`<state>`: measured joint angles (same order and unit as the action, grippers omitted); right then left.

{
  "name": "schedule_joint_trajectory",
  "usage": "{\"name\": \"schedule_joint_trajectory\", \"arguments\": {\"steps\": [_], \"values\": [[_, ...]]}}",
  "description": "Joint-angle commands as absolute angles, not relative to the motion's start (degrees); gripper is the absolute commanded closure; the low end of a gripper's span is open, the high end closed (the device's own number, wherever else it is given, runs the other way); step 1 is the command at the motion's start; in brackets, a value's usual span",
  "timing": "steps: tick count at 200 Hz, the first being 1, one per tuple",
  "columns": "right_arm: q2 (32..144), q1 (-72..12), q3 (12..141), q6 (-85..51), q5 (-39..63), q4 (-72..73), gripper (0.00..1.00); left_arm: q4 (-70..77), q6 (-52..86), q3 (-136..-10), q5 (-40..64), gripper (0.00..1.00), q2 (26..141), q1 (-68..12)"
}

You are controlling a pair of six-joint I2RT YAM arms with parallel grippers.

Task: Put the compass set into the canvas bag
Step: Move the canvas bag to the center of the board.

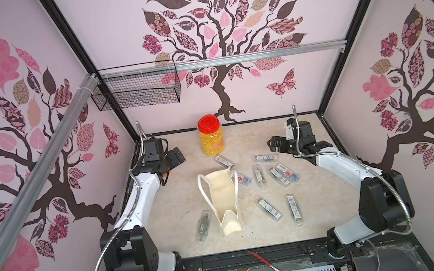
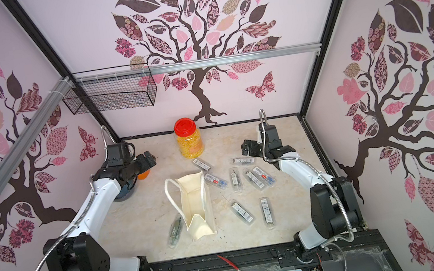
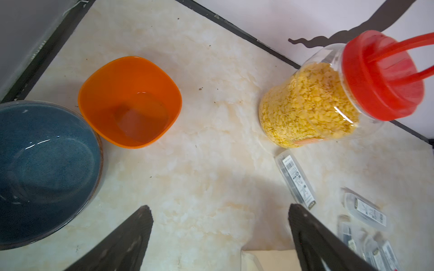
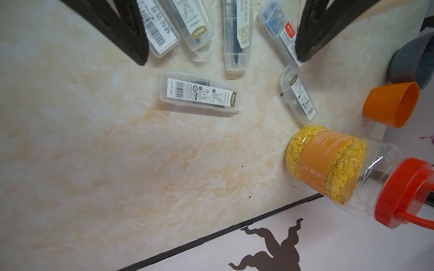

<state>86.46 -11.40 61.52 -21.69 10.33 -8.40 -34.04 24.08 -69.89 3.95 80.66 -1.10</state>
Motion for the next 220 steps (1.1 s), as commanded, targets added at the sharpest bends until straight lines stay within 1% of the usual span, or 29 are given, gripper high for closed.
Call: {"name": "schedule_joint_trajectory", "arguments": {"steps": [1,43,80,94,141,166,189,220], "values": [[87.9,-11.7,64.9,-22.9,16.9,-12.5,0.02,-41.8,25.0,-76.2,8.2,0.06,80.1,-0.8],[88.2,-14.4,70.3,-20.6,18.5,-19.2,0.03,-44.2,25.7,-79.6,10.5,0.06,76.8,-0.8],[88.0,-16.2,70.7,-19.5,19.3,-22.2,0.03,-45.9,25.2,-81.2,12.8,0.07,75.8,-0.8],[88.6,-16.9,71.1,-18.6,18.1,-24.3,0.03,-46.0,24.8,-81.6,13.6,0.07,75.5,-0.9],[92.6,-20.6,74.1,-15.1,15.9,-30.6,0.05,-49.5,24.5,-85.0,16.2,0.1,78.3,-1.9],[94.4,-21.6,74.4,-14.9,15.9,-31.3,0.06,-54.0,23.7,-88.0,13.5,0.13,79.3,-5.0],[96.9,-23.2,76.8,-13.3,13.5,-33.9,0.07,-57.3,23.0,-89.4,11.3,0.15,79.7,-8.8],[99.9,-25.4,79.5,-11.6,10.1,-36.1,0.09,-59.5,23.4,-86.8,11.1,0.19,78.9,-9.6]]}}
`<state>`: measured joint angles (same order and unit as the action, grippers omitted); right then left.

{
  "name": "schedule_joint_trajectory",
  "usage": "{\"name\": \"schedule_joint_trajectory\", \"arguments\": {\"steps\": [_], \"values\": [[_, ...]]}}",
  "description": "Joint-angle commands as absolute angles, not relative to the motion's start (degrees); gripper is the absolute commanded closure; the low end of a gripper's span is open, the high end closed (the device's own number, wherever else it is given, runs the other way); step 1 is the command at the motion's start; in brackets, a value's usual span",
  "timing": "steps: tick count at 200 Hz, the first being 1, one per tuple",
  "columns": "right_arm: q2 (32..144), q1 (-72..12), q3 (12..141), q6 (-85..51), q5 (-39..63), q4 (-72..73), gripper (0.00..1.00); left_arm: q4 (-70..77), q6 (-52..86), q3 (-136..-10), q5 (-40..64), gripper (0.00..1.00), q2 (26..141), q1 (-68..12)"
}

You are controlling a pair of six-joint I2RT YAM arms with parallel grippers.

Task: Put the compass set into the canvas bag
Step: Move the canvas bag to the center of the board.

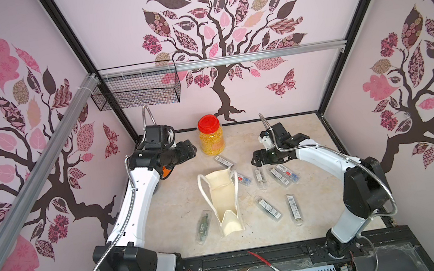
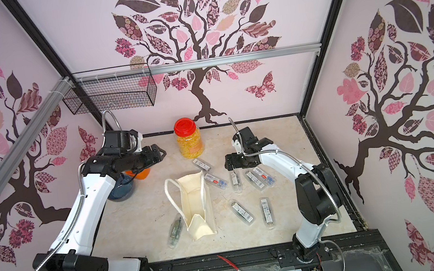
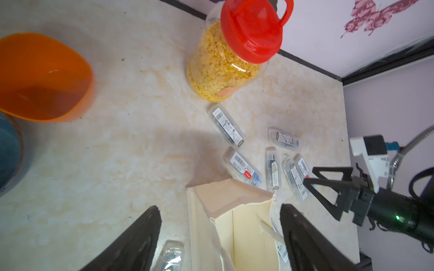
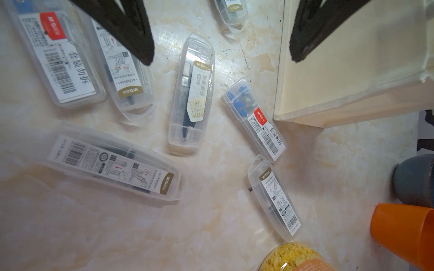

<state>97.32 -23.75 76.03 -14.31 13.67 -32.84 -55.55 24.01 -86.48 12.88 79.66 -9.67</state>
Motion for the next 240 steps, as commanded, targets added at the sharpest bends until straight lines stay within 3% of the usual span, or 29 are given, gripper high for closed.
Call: {"name": "schedule_joint_trajectory", "arguments": {"steps": [1,105,164,204,240], "values": [[100.0,-25.5,79.5,-11.6,10.1,-36.1,0.09,-59.6,23.4,-86.7,11.0,0.19,78.9,-9.6],[109.9,-29.5,85.3,-8.9,7.2,-39.9,0.15,-65.5,23.8,-84.5,16.3,0.3,76.5,-10.6],[110.5,-29.5,84.9,-8.7,6.9,-39.9,0.15,-67.9,25.8,-81.0,17.8,0.35,74.2,-16.5],[110.6,-29.6,84.6,-8.4,6.4,-39.9,0.15,-67.3,27.5,-77.1,20.4,0.45,72.3,-17.1],[110.6,-29.5,84.3,-8.3,6.2,-40.0,0.16,-65.8,27.8,-77.1,20.6,0.63,73.7,-17.3]]}}
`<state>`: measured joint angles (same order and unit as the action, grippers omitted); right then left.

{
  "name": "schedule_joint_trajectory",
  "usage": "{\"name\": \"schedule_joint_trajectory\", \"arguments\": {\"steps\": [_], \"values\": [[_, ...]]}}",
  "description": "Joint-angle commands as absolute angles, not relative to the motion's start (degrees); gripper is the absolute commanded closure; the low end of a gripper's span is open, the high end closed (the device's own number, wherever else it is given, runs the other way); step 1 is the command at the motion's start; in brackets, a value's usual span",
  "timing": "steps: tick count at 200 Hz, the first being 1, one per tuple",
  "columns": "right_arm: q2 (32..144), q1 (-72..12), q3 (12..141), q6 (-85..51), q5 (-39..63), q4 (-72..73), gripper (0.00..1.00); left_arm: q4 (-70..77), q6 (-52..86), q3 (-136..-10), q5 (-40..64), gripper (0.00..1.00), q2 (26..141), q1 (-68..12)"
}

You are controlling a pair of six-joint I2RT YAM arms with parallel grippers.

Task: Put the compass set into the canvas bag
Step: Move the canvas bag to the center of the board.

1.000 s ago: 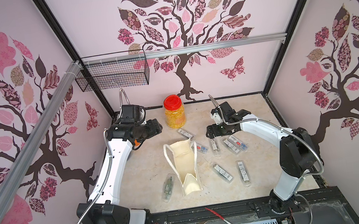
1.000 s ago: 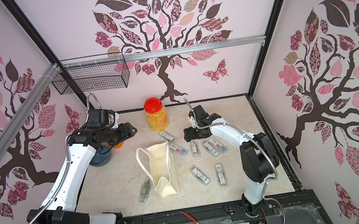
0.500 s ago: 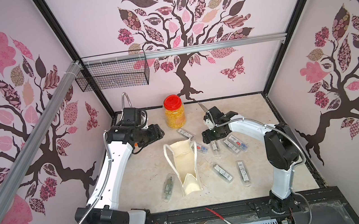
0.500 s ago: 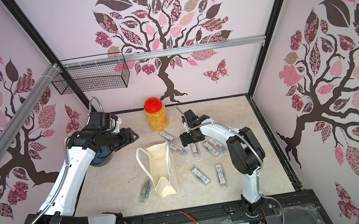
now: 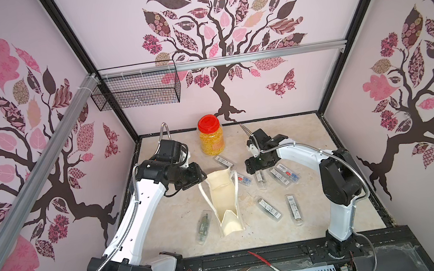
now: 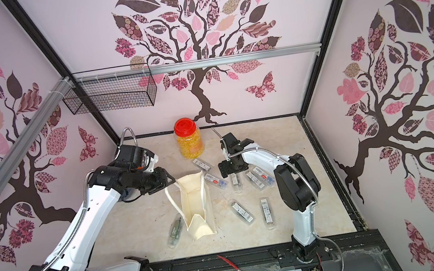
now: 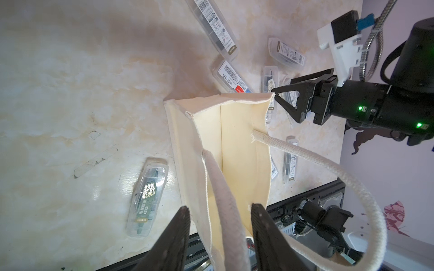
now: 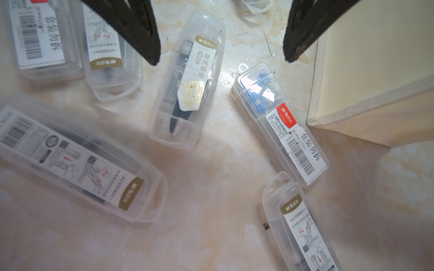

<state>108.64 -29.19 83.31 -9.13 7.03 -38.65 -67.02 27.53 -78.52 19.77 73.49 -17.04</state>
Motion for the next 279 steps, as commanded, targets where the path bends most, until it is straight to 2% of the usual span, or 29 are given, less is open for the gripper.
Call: {"name": "schedule_joint_trajectory", "arguments": {"steps": [1,40,62,123,234,279], "values": [[110.6,-29.5,84.2,-8.3,6.2,-40.0,0.16,-65.7,27.9,-77.0,20.6,0.64,73.7,-17.3],[110.4,-29.6,83.7,-8.3,5.6,-39.9,0.16,-62.3,29.8,-77.0,21.0,0.92,74.7,-17.3],[110.5,-29.5,83.6,-8.1,5.3,-39.8,0.16,-60.6,30.9,-77.3,18.5,1.0,74.2,-17.2],[109.8,-29.5,84.8,-7.9,4.4,-39.4,0.15,-56.0,32.5,-77.5,15.1,1.0,73.2,-8.0],[107.8,-29.8,82.2,-6.1,9.7,-34.6,0.16,-54.9,20.6,-84.6,15.9,1.0,83.0,-5.2],[109.5,-32.8,82.4,-3.5,6.5,-34.8,0.17,-54.3,21.1,-86.2,15.9,1.0,84.8,-3.8]]}}
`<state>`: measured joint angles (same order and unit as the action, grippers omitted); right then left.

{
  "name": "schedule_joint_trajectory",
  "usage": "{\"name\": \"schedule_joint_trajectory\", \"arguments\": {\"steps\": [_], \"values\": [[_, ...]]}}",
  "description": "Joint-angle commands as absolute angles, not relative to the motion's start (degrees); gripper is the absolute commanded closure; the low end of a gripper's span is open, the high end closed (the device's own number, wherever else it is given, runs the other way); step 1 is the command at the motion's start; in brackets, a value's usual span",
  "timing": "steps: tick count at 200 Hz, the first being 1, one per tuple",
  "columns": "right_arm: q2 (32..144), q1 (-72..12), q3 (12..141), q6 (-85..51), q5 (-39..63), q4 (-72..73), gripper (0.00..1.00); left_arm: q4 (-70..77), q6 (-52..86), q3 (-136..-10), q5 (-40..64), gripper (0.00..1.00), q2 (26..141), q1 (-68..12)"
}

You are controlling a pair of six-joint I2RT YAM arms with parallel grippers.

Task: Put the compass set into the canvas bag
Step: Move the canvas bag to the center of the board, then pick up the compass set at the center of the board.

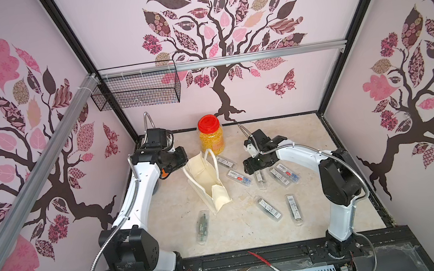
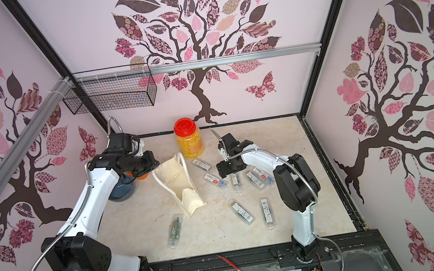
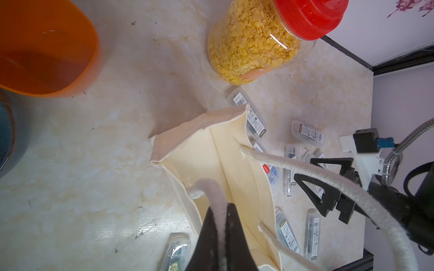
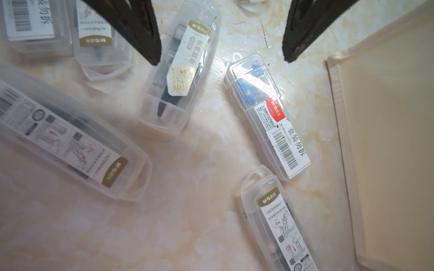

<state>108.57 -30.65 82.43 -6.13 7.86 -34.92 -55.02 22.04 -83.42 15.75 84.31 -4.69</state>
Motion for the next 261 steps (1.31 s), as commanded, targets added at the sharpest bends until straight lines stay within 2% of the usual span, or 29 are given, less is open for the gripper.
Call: {"name": "schedule_joint_trajectory", "arguments": {"steps": [1,62,104,122,144,169,204,261], "values": [[109.6,-32.9,82.4,-3.6,6.4,-34.8,0.17,-54.2,21.1,-86.1,15.9,1.0,84.8,-3.9],[112.7,-35.7,83.2,-1.0,3.2,-34.7,0.18,-51.4,24.4,-85.2,14.4,1.0,82.8,-2.4],[114.6,-37.0,83.4,0.3,1.2,-33.7,0.2,-49.8,25.3,-82.5,16.1,0.56,78.2,-1.6],[115.1,-37.1,83.4,0.7,1.2,-32.5,0.2,-49.2,25.7,-81.8,14.0,0.44,75.8,-1.6],[116.5,-37.3,84.2,1.9,1.3,-33.1,0.2,-49.6,25.8,-81.6,10.5,0.34,73.1,-1.5],[117.3,-37.6,84.2,2.7,1.0,-33.8,0.21,-50.6,26.6,-80.3,6.7,0.3,71.1,0.9],[118.2,-38.4,84.4,3.2,1.0,-33.7,0.22,-49.3,31.8,-75.0,13.0,0.29,70.2,10.4],[122.0,-39.3,86.2,2.6,-3.3,-35.2,0.26,-48.6,33.1,-70.6,12.7,0.29,69.7,11.2]]}}
